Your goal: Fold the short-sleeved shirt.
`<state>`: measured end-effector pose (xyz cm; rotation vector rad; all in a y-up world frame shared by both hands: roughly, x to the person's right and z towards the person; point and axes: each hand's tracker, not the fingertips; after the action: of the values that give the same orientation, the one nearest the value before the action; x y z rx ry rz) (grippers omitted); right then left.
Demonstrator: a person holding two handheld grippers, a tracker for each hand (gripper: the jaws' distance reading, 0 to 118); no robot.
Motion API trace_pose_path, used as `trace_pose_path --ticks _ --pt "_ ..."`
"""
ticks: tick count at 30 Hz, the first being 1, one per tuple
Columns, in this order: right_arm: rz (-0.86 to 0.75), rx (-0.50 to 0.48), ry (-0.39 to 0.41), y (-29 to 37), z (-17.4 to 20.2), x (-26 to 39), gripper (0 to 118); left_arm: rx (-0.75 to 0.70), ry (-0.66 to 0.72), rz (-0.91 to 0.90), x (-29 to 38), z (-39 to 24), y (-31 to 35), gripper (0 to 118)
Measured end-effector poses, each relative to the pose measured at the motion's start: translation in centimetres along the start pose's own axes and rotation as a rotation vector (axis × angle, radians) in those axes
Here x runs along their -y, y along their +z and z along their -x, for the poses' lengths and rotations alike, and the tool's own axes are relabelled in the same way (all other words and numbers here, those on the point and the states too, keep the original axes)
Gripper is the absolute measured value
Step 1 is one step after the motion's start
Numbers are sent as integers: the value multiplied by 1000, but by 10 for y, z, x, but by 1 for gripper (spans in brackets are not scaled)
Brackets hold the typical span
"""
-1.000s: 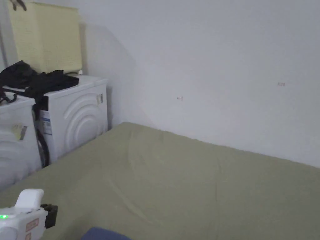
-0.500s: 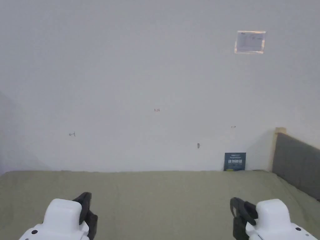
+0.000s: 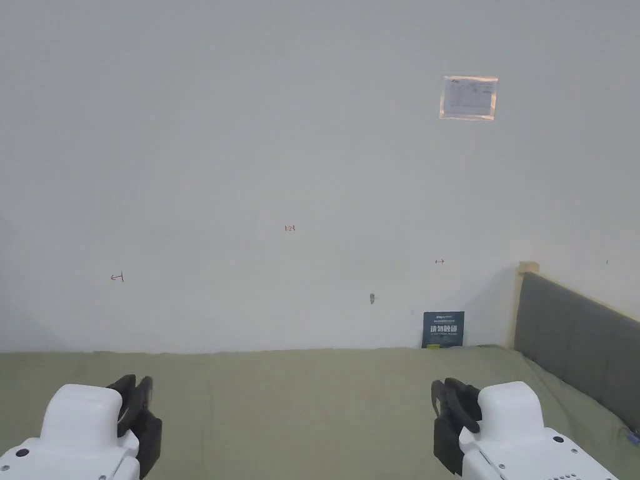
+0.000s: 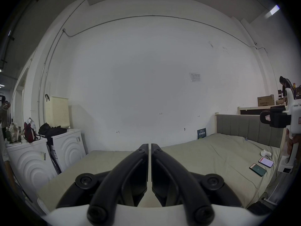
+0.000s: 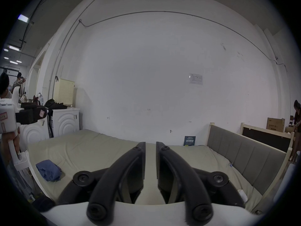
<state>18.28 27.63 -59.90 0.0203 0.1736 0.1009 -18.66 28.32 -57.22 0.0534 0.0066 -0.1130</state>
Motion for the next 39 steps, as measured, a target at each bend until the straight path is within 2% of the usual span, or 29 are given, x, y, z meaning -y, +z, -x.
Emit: trace_pose_path --ticks 1,2,3,4,6,8,14,18,31,39 --pt "2 -1 7 0 -1 0 22 3 -1 4 1 2 -1 35" --pt "3 -1 10 0 0 0 35 5 3 10 2 4 -2 62" --pt "8 -1 11 -1 0 0 59 7 12 25 3 7 -4 95" --pt "15 2 10 -2 0 0 79 14 24 34 2 4 -5 108" --pt "18 6 -2 -5 0 1 116 7 39 22 5 8 -4 112" --pt "-38 44 20 -7 3 3 118 -14 36 34 4 7 -7 118" --pt "-37 -5 19 -6 6 2 118 -23 52 20 5 13 -5 118" --pt "-54 -1 32 -5 11 3 118 -22 40 18 4 12 -5 118" --pt "-33 1 3 -6 6 -2 118 -9 33 13 2 7 -7 118" --pt "-22 -35 -10 -8 9 -5 118 -12 33 14 2 7 -6 118"
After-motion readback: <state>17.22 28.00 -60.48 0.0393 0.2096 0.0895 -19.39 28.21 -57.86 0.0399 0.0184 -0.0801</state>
